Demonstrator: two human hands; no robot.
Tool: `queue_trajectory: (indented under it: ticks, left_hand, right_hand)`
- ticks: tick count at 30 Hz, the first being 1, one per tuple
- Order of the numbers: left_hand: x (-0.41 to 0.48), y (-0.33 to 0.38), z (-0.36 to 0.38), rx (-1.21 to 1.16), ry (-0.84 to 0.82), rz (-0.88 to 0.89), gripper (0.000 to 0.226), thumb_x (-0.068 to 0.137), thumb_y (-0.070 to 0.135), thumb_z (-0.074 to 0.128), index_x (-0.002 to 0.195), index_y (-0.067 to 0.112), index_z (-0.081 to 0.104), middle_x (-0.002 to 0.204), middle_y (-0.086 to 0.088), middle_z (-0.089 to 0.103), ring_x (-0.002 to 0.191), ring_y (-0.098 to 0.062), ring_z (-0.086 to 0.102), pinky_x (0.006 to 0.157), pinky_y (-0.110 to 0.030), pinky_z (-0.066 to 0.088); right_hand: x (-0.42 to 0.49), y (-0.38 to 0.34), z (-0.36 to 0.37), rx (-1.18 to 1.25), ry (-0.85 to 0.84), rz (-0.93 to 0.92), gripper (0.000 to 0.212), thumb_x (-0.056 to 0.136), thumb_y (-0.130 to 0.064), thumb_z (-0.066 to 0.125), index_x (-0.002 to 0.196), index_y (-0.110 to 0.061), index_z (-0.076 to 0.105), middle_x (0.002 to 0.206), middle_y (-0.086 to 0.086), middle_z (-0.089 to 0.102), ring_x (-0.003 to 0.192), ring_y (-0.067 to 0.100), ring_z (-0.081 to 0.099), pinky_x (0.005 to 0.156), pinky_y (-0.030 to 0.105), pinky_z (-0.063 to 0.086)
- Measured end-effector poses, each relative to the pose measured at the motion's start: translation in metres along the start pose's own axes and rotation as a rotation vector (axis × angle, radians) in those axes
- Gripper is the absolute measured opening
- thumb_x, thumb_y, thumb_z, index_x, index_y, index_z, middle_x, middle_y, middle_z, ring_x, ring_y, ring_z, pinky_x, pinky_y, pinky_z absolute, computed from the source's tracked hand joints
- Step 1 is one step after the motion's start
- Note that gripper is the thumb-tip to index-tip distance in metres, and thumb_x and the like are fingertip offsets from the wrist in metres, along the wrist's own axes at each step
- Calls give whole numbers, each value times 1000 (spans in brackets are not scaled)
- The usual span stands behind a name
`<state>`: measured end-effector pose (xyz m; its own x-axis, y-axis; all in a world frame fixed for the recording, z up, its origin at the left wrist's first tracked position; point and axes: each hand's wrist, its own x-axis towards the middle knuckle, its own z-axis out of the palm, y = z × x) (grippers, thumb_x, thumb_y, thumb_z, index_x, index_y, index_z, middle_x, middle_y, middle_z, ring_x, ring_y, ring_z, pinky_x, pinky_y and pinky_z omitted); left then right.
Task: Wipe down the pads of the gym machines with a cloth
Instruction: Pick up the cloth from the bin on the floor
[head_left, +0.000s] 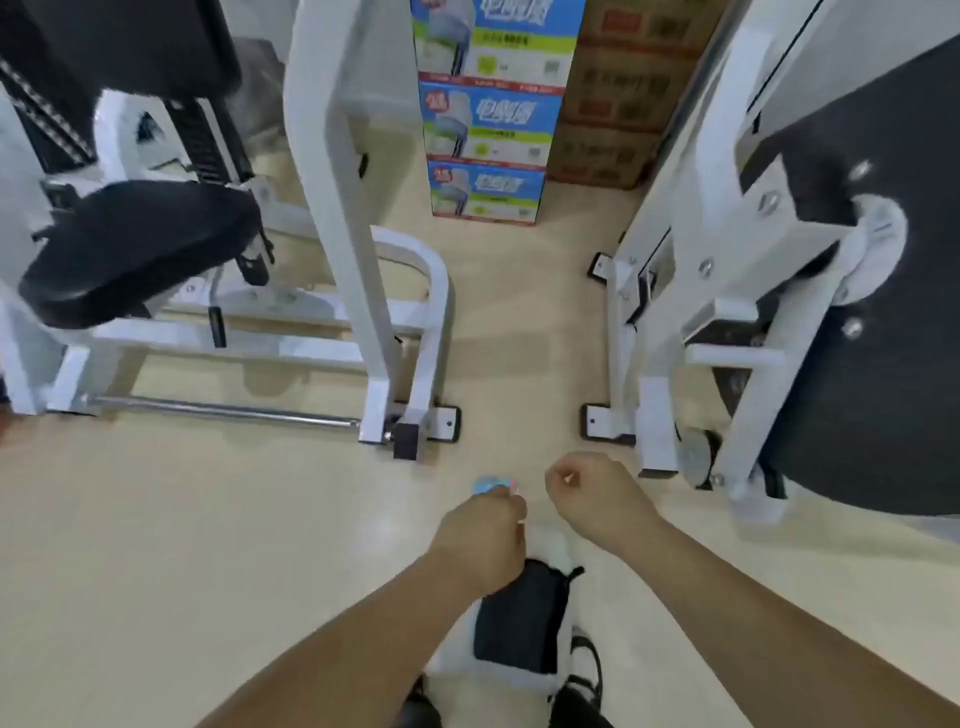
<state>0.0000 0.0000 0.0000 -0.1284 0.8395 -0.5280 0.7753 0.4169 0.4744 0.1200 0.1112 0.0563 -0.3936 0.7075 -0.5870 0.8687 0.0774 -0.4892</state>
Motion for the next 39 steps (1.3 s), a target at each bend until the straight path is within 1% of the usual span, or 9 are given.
queue_trajectory:
  ticks: [9,14,17,19,24,30,34,37,39]
  left_hand:
    - [72,-66,188,345,-344,-36,61,92,18,65,148,14,39,147,-12,39,135,-33,37,103,-42,43]
    - [67,-57,186,197,-333,-74,35,95,21,57,129,16,58,130,-12,52,125,-30,44,101,-39,42]
    - [41,-27,131,-101,-218,-106,16,91,35,59,96,20,61,111,-8,49,105,-26,48,89,-35,48]
    - [18,2,81,-320,-110,-118,18,86,22,64,79,25,47,99,-2,48,86,-21,51,74,-25,46]
    - [-67,74,-68,-704,226,-181,30,82,3,61,82,24,39,81,6,50,64,-7,46,55,-16,38]
    - [-187,153,-236,-765,477,108,28,73,9,63,92,26,50,102,14,54,92,-4,55,78,-26,49]
    - [-261,151,-312,-768,564,190,11,89,31,71,99,28,73,125,20,63,124,-6,56,104,-29,47]
    - [-278,115,-347,-677,795,25,54,84,59,68,135,44,59,150,21,42,143,2,36,113,-21,36]
    - [-285,87,-369,-725,733,54,84,80,63,72,154,49,34,161,18,23,149,10,15,110,-6,24]
  right_hand:
    - [64,105,119,117,-106,157,23,99,-24,52,93,-15,73,92,0,71,87,16,64,76,29,51]
    - [58,108,109,183,-124,198,23,99,-23,53,91,-13,72,93,4,71,86,20,64,70,26,45]
    - [34,85,79,305,-147,316,21,96,-19,53,92,-7,70,90,8,69,79,23,60,71,32,46]
    - [12,58,52,434,-159,384,21,96,-20,55,100,-4,68,92,9,69,78,24,62,71,35,50]
    - [-63,-41,-41,814,-88,409,63,85,-45,77,133,-10,57,113,9,73,102,25,70,87,48,62]
    - [-167,-181,-179,1037,-351,170,44,86,-47,78,112,-12,79,113,16,77,107,30,74,96,48,58]
    - [-223,-268,-216,1013,-251,23,27,88,-22,80,112,-13,72,97,16,79,89,32,78,74,43,63]
    - [-235,-315,-213,1021,-215,-35,24,91,-18,75,115,-19,70,99,15,79,91,36,77,82,57,62]
    - [-236,-352,-199,1044,-235,-86,20,94,-18,70,114,-19,72,101,13,79,91,32,77,84,53,62]
